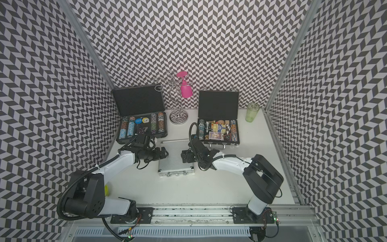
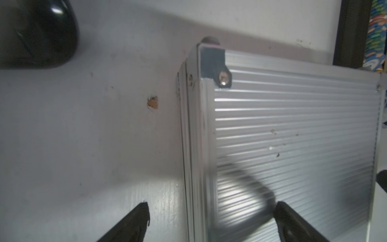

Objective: Close the poker set cases
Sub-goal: Move the poker set case to the center of the board.

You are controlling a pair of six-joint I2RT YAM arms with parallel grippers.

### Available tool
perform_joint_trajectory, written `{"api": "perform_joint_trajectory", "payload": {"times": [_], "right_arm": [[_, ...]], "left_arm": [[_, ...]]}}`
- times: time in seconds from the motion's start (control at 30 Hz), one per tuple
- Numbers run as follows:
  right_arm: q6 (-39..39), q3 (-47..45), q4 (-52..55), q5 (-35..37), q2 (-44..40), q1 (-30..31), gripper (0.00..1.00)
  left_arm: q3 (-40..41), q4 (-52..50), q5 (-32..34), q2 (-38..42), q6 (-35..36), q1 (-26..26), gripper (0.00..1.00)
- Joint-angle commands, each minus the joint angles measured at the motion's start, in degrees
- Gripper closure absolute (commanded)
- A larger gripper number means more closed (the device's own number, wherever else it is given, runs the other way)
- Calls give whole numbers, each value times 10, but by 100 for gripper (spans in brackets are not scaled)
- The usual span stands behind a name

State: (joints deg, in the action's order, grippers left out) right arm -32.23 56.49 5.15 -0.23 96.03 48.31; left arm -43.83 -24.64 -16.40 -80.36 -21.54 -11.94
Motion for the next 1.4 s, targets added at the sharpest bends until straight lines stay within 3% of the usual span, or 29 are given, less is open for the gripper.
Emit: {"api": "perform_joint_trajectory", "payload": {"times": [0.0,0.17,0.5,0.83,1.1,1.37], "right_arm": [[12,7,-5,-34,21,-5,9],[15,-8,-30,-91,39,-11,11],[-26,-97,-93,-171,-9,-10,20],[-25,-152,-15,-112,-94,-14,19],[-10,-194,29,-102,-144,-61,18],[-7,-203,73,-72,-171,-86,18]], "left_arm": [[1,33,-64,5,10,-2,5],[9,42,-129,-5,35,-7,9],[15,27,-156,-18,54,-75,14],[23,55,-164,-6,-7,-166,17],[32,107,-156,-27,-74,-254,19],[1,144,-151,-70,-104,-297,19]]}}
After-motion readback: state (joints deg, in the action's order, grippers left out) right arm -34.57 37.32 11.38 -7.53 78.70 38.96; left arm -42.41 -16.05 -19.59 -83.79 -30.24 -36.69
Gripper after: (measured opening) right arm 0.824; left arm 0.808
